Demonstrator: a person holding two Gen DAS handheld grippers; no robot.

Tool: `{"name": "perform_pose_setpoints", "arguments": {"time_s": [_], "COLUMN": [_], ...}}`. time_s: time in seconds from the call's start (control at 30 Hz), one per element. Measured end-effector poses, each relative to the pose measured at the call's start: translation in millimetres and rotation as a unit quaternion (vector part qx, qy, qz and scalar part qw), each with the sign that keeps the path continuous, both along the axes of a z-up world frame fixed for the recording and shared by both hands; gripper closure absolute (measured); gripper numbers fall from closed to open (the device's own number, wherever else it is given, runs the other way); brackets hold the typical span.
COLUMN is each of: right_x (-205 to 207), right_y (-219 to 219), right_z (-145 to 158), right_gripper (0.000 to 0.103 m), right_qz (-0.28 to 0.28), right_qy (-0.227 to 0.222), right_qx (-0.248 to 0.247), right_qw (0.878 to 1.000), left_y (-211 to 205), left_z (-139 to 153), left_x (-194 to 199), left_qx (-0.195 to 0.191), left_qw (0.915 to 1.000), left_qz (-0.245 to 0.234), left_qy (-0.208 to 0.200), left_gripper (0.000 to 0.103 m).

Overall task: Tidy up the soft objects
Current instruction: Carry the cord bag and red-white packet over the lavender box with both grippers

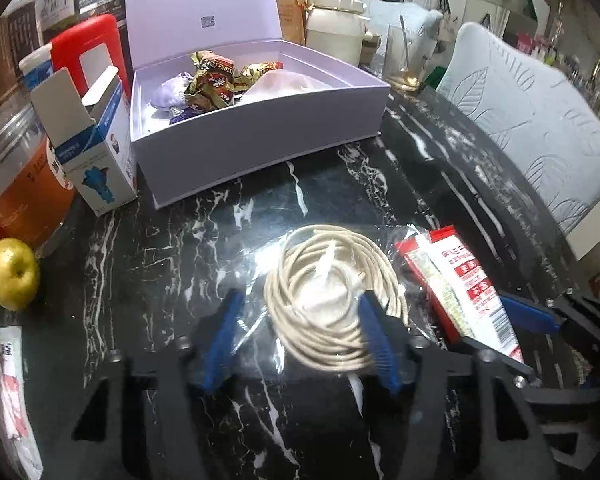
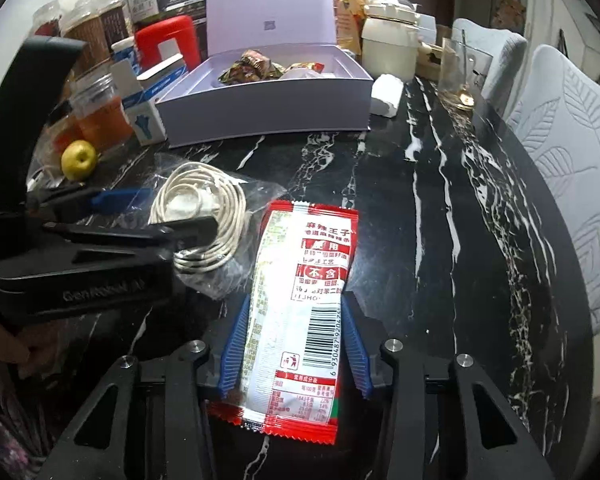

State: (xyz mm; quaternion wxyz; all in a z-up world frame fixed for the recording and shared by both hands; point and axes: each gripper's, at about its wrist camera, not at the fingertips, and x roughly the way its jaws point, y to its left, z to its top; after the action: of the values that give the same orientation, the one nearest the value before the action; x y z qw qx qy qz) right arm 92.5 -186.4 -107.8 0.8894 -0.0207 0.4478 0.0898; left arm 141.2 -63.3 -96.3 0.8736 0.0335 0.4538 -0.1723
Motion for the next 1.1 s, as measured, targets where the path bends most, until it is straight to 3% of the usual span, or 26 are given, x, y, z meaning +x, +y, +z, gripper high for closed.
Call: {"name": "perform_pose_setpoints", "arguments": {"time_s": [0.13,0.3,0.6,1.1], "right_x": [2,3,4,25], "right_y": [-5,-10,-15,-9], "right_z": [1,3,17,88], "right_gripper": [0.060,0.060,0.060,0.060], "right_qz": [-0.006,-0.014,-0.016,0.014], "right_qy": [0.001,0.005,-0.010,-0.107], "right_qx": [0.031,0.057,0.084,0.074], "right_qw": [0.999,0.998,0.996,0.991], "left_y": [4,10,27,36], "left_z": [1,10,47,121], "left_x": [-1,-9,-16,1], "left_qx": [-0.027,-0.037,-0.059,-0.074], "left_qw": [0.9996,0.9993,0.9974,0.9878], "left_qz": [-0.007,0.003,0.008,0.014], "left_qy": [0.009,-0.003,-0.039,-0.136], "left_gripper": [0.069,0.077,0.078,0.078]}}
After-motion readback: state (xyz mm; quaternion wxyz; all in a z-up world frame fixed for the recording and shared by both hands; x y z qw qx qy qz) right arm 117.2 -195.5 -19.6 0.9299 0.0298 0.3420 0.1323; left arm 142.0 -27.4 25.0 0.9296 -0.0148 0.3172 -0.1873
